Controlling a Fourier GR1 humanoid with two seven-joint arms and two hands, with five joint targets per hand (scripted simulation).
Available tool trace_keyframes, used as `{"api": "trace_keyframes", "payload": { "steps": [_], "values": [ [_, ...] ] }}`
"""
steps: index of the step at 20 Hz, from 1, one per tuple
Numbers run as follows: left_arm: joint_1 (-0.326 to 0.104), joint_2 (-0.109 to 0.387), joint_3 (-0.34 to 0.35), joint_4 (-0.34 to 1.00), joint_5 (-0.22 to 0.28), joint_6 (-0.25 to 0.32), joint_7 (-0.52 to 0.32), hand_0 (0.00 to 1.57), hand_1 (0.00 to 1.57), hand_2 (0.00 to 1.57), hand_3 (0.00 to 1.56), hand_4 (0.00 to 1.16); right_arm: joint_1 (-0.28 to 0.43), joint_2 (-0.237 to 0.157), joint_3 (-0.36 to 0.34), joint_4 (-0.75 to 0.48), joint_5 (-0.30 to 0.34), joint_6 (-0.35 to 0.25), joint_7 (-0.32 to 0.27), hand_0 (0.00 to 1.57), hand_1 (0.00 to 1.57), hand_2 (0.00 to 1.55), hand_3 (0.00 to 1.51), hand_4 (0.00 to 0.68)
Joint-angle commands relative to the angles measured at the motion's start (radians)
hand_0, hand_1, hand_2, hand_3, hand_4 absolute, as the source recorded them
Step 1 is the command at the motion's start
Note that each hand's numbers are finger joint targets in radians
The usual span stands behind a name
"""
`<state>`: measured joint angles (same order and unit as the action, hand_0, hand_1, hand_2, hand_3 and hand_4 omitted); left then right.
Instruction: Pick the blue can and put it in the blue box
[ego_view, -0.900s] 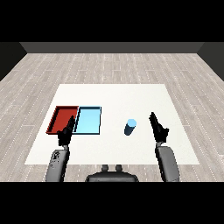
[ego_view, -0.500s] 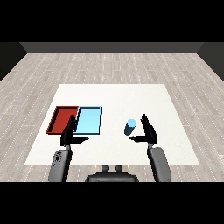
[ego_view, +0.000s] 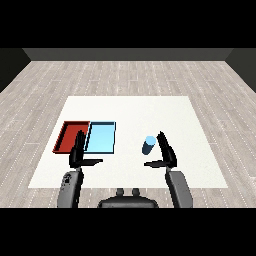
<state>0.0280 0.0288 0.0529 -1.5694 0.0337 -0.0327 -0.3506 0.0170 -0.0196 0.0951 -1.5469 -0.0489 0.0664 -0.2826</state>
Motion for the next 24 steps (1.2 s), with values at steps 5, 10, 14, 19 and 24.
{"api": "trace_keyframes", "payload": {
  "steps": [5, 10, 14, 19, 24],
  "values": [
    [-0.004, -0.027, -0.033, 0.024, -0.034, 0.042, -0.058, 0.00, 0.00, 0.00, 0.00, 0.00, -0.013, -0.017, -0.047, 0.025, -0.027, 0.036, -0.008, 0.00, 0.00, 0.00, 0.00, 0.000],
    [0.000, -0.019, -0.029, -0.013, -0.038, 0.054, -0.048, 0.00, 0.00, 0.00, 0.00, 0.00, -0.047, 0.005, -0.042, 0.090, 0.003, 0.024, -0.069, 0.00, 0.00, 0.00, 0.00, 0.000],
    [0.070, -0.008, -0.058, -0.096, -0.025, 0.027, 0.011, 0.00, 0.00, 0.00, 0.00, 0.00, -0.077, -0.015, -0.086, 0.190, -0.020, 0.046, -0.108, 0.00, 0.00, 0.00, 0.00, 0.000],
    [0.049, 0.013, -0.028, -0.057, -0.027, 0.024, -0.028, 0.00, 0.00, 0.00, 0.00, 0.00, -0.112, 0.018, -0.071, 0.109, -0.044, -0.003, 0.040, 0.00, 0.00, 0.00, 0.00, 0.000],
    [0.028, 0.034, 0.005, -0.005, 0.007, -0.009, -0.034, 0.00, 0.00, 0.00, 0.00, 0.00, -0.136, 0.019, -0.079, 0.241, -0.023, -0.045, -0.014, 0.00, 0.00, 0.00, 0.00, 0.000]
  ]
}}
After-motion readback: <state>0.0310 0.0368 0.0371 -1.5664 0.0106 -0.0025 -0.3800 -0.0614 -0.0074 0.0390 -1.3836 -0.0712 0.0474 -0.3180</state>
